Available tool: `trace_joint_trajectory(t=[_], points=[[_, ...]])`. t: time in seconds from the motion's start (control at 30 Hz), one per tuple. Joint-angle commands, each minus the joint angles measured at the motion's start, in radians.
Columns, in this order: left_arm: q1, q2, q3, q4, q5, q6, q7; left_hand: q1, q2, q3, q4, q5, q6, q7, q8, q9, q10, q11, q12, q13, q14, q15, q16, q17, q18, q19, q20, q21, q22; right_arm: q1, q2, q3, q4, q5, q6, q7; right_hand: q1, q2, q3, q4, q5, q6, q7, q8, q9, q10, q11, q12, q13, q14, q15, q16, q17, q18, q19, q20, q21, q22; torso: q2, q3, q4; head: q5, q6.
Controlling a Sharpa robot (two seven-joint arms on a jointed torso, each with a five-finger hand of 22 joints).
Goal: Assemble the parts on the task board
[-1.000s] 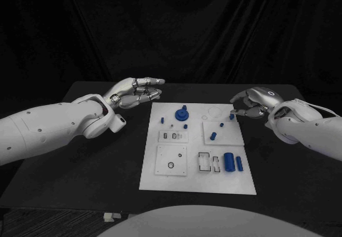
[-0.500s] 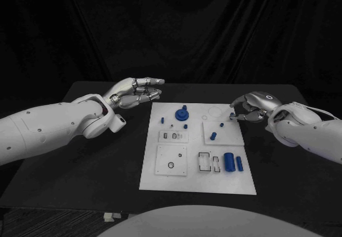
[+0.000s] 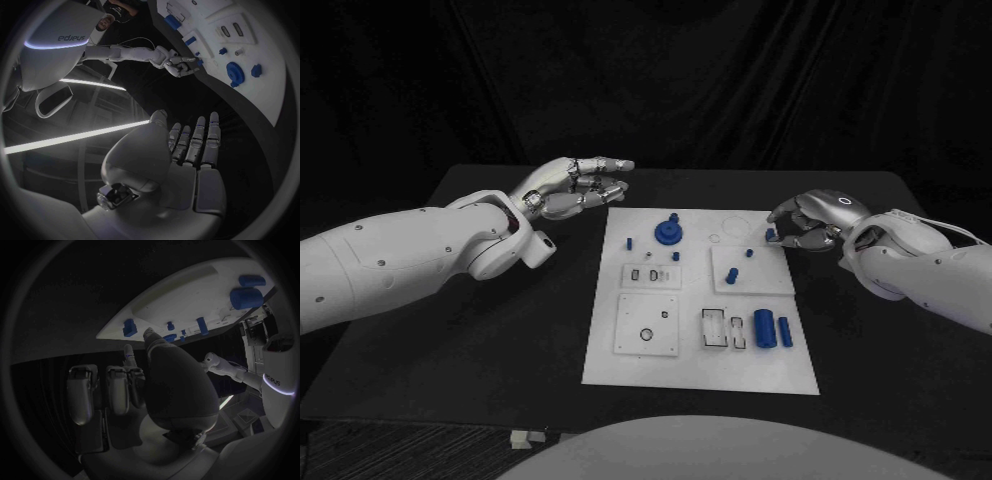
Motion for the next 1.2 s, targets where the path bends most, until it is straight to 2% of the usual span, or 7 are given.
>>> trace_joint_trajectory(t=[0.03, 0.33, 0.67, 0.73, 0.93, 1.03, 1.2], points=[[-0.002, 0.002, 0.001, 0.002, 0.004, 0.009, 0.036, 0.011, 0.003, 0.006, -0.002, 0.003, -0.003, -0.005, -0.001, -0.001, 0.001, 0.005, -0.005, 0.001, 0.009, 0.0, 0.003, 0.001, -0.006, 0.009, -0.001, 0.006, -0.001, -0.004, 0.002, 0.0, -0.005, -0.009, 0.015, -0.012, 0.013, 0.0, -0.001, 0.0, 0.009, 0.006, 0.001, 0.004, 0.001, 0.103, 0.007, 0.004, 0.263, 0.104, 0.01, 0.003, 0.263, -0.015, 0.101, 0.01, -0.001, 0.261, 0.001, -0.0008, 0.0003, -0.001, 0.0], [-0.002, 0.002, 0.001, 0.002, 0.004, 0.01, 0.036, 0.011, 0.003, 0.006, -0.002, 0.003, -0.003, -0.005, -0.001, -0.001, 0.001, 0.005, -0.005, 0.001, 0.009, 0.0, 0.003, 0.001, -0.006, 0.009, -0.001, 0.006, -0.001, -0.007, 0.01, 0.0, -0.02, -0.009, 0.021, -0.013, 0.02, 0.005, 0.003, 0.0, 0.04, 0.021, 0.008, 0.015, 0.007, 0.103, 0.015, 0.004, 0.263, 0.104, 0.016, 0.003, 0.263, -0.014, 0.1, 0.015, -0.003, 0.26, 0.001, -0.0006, 0.0005, -0.004, 0.0], [-0.003, 0.003, 0.001, 0.002, 0.004, 0.012, 0.035, 0.013, 0.002, 0.007, -0.002, 0.003, -0.004, -0.005, -0.001, -0.001, 0.002, 0.006, -0.005, 0.001, 0.012, 0.0, 0.003, 0.002, -0.006, 0.009, -0.001, 0.006, -0.002, -0.009, 0.027, 0.0, -0.043, -0.009, 0.035, -0.011, 0.035, 0.013, 0.014, -0.003, 0.154, 0.024, 0.012, 0.019, 0.011, 0.103, 0.019, 0.004, 0.263, 0.104, 0.021, 0.003, 0.263, -0.013, 0.098, 0.022, -0.006, 0.259, 0.0, -0.0005, 0.0004, -0.004, 0.0], [-0.003, 0.002, 0.001, 0.002, 0.004, 0.012, 0.035, 0.013, 0.002, 0.007, -0.002, 0.003, -0.004, -0.005, -0.001, -0.001, 0.002, 0.006, -0.005, 0.001, 0.012, 0.0, 0.003, 0.002, -0.006, 0.009, -0.001, 0.006, -0.002, -0.009, 0.031, 0.0, -0.049, -0.009, 0.04, -0.011, 0.043, 0.015, 0.021, -0.005, 0.217, 0.026, 0.013, 0.019, 0.012, 0.103, 0.02, 0.004, 0.263, 0.104, 0.022, 0.003, 0.263, -0.012, 0.097, 0.023, -0.008, 0.259, 0.0, -0.0006, 0.0002, -0.003, 0.0], [-0.004, 0.001, 0.001, 0.002, 0.004, 0.013, 0.035, 0.013, 0.002, 0.007, -0.002, 0.003, -0.004, -0.005, -0.001, -0.001, 0.002, 0.006, -0.005, 0.002, 0.013, 0.0, 0.003, 0.002, -0.006, 0.01, -0.001, 0.006, -0.002, -0.01, 0.037, 0.001, -0.059, -0.009, 0.049, -0.011, 0.051, 0.016, 0.03, -0.008, 0.274, 0.034, 0.013, 0.023, 0.014, 0.103, 0.02, 0.004, 0.263, 0.104, 0.022, 0.003, 0.263, -0.011, 0.095, 0.023, -0.011, 0.257, 0.001, -0.0007, 0.0006, -0.003, 0.0], [-0.004, 0.001, 0.001, 0.002, 0.004, 0.014, 0.035, 0.013, 0.002, 0.007, -0.002, 0.003, -0.004, -0.005, -0.001, -0.001, 0.002, 0.006, -0.005, 0.002, 0.013, 0.0, 0.003, 0.002, -0.006, 0.01, -0.001, 0.006, -0.002, -0.011, 0.04, 0.001, -0.064, -0.009, 0.054, -0.011, 0.059, 0.015, 0.039, -0.011, 0.338, 0.044, 0.012, 0.027, 0.018, 0.103, 0.02, 0.004, 0.263, 0.104, 0.022, 0.003, 0.263, -0.011, 0.092, 0.023, -0.014, 0.256, 0.001, -0.0007, 0.0006, -0.002, 0.0], [-0.005, 0.0, 0.001, 0.002, 0.004, 0.015, 0.034, 0.014, 0.001, 0.007, -0.002, 0.003, -0.004, -0.005, -0.001, -0.001, 0.002, 0.006, -0.005, 0.002, 0.013, 0.0, 0.003, 0.001, -0.006, 0.01, -0.001, 0.006, -0.002, -0.012, 0.043, 0.001, -0.07, -0.009, 0.065, -0.014, 0.059, 0.014, 0.041, -0.012, 0.348, 0.045, 0.012, 0.027, 0.018, 0.103, 0.02, 0.004, 0.263, 0.104, 0.022, 0.003, 0.263, -0.01, 0.092, 0.023, -0.015, 0.256, 0.001, -0.0008, 0.0004, -0.001, 0.0]])
